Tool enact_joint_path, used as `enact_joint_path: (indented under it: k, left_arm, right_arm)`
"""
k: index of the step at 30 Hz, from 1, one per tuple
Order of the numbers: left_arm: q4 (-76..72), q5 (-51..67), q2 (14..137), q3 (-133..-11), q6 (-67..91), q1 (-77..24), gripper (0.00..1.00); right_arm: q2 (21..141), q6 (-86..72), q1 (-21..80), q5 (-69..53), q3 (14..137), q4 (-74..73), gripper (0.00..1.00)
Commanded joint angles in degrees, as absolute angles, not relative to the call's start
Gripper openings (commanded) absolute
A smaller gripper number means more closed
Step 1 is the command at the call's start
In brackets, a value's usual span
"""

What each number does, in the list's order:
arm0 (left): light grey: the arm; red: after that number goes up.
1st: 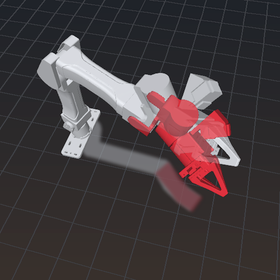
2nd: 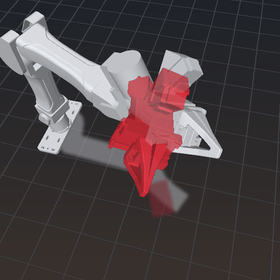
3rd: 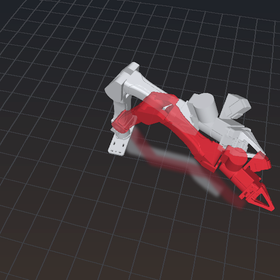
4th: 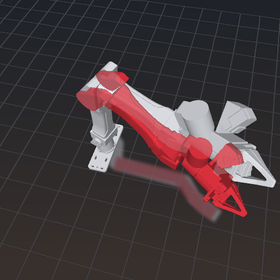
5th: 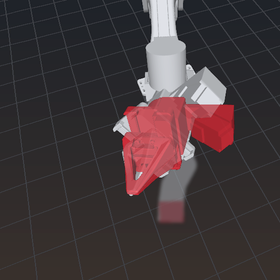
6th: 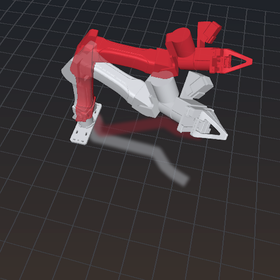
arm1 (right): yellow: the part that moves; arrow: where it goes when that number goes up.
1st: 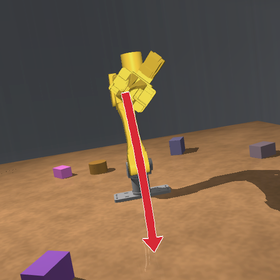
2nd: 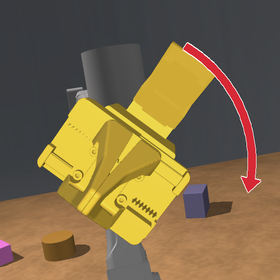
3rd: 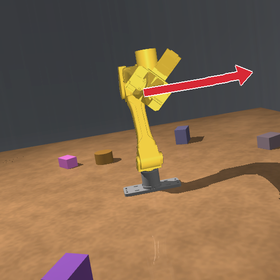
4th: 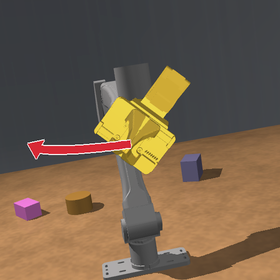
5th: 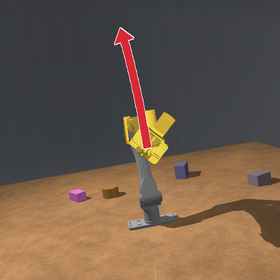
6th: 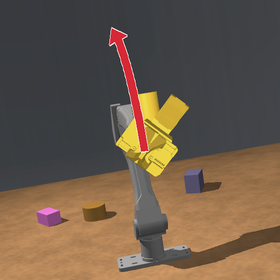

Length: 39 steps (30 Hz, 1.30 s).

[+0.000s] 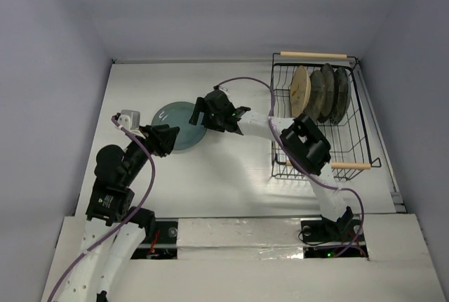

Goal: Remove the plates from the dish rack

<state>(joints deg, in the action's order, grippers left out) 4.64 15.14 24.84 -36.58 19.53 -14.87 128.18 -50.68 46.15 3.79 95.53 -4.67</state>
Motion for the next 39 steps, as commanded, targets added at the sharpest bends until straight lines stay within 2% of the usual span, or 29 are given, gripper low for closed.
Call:
enact_joint_path:
  k: [1, 5, 7, 8, 9, 10, 14, 17, 18, 19, 20, 21, 22, 25, 27, 30, 33, 39]
  left_arm:
    - [3.1, 15.7, 25.1, -38.5, 19.1, -14.5, 0.39]
    - [2.8, 15.7, 25.4, -38.6, 19.0, -14.5, 0.39]
    - [2.8, 15.7, 25.6, -38.6, 19.0, -14.5, 0.39]
    - [2.8, 15.8, 25.8, -38.6, 18.9, -14.5, 0.39]
    - [2.9, 15.8, 25.8, -38.6, 19.0, -14.5, 0.39]
    - [2.9, 15.9, 25.8, -38.6, 18.9, -14.5, 0.39]
    - [2.7, 16.3, 26.0, -38.6, 19.2, -14.5, 0.37]
    - [2.7, 16.4, 26.3, -38.6, 19.3, -14.5, 0.23]
    - [2.8, 16.3, 26.4, -38.8, 19.3, -14.5, 0.09]
    - [2.8, 16.0, 26.4, -38.8, 19.3, -14.5, 0.01]
    - [3.1, 15.7, 26.5, -38.8, 19.2, -14.5, 0.00]
    - [3.1, 15.6, 26.5, -38.8, 19.2, -14.5, 0.00]
    - [3.1, 15.6, 26.4, -38.8, 19.2, -14.5, 0.00]
    - [3.2, 16.1, 26.3, -38.8, 19.2, -14.5, 0.01]
    - [3.2, 16.3, 26.0, -38.8, 19.2, -14.5, 0.16]
    - [3.2, 16.5, 25.8, -38.8, 19.0, -14.5, 0.27]
    - [3.1, 17.1, 25.6, -38.6, 19.0, -14.5, 0.34]
    - [3.0, 17.6, 25.2, -38.6, 18.9, -14.5, 0.37]
  right_arm:
    - [120.6, -44.9, 46.6, 10.7, 98.7, -8.6, 0.95]
    - [115.3, -39.1, 46.6, 14.5, 98.8, -12.8, 0.92]
    - [108.7, -36.1, 46.6, 17.8, 96.8, -13.0, 0.66]
    - [105.8, -32.6, 46.6, 19.5, 95.1, -12.7, 0.48]
    - [102.8, -30.9, 46.6, 23.9, 92.4, -12.9, 0.12]
    - [97.2, -29.2, 45.8, 26.1, 91.4, -14.7, 0.01]
    - [87.5, -20.8, 40.5, 34.9, 88.2, -23.7, 0.00]
    - [83.0, -18.5, 35.7, 41.6, 85.7, -29.5, 0.02]
    - [81.9, -17.8, 34.3, 42.2, 84.5, -29.6, 0.05]
    - [81.0, -17.1, 31.0, 41.0, 83.5, -29.8, 0.16]
    - [80.4, -16.3, 29.4, 39.8, 82.5, -30.1, 0.25]
    - [80.6, -16.0, 28.0, 39.2, 82.5, -30.7, 0.33]
    - [81.1, -15.7, 26.9, 39.0, 82.6, -31.4, 0.49]
    - [84.6, -13.8, 24.9, 39.5, 83.9, -32.6, 0.64]
    - [87.6, -12.8, 23.6, 39.3, 85.3, -32.5, 0.64]
    - [90.3, -12.2, 21.6, 40.3, 86.7, -32.5, 0.62]
    - [94.3, -12.2, 20.0, 41.5, 89.0, -34.1, 0.60]
    - [101.8, -11.3, 19.4, 44.7, 93.3, -35.0, 0.54]
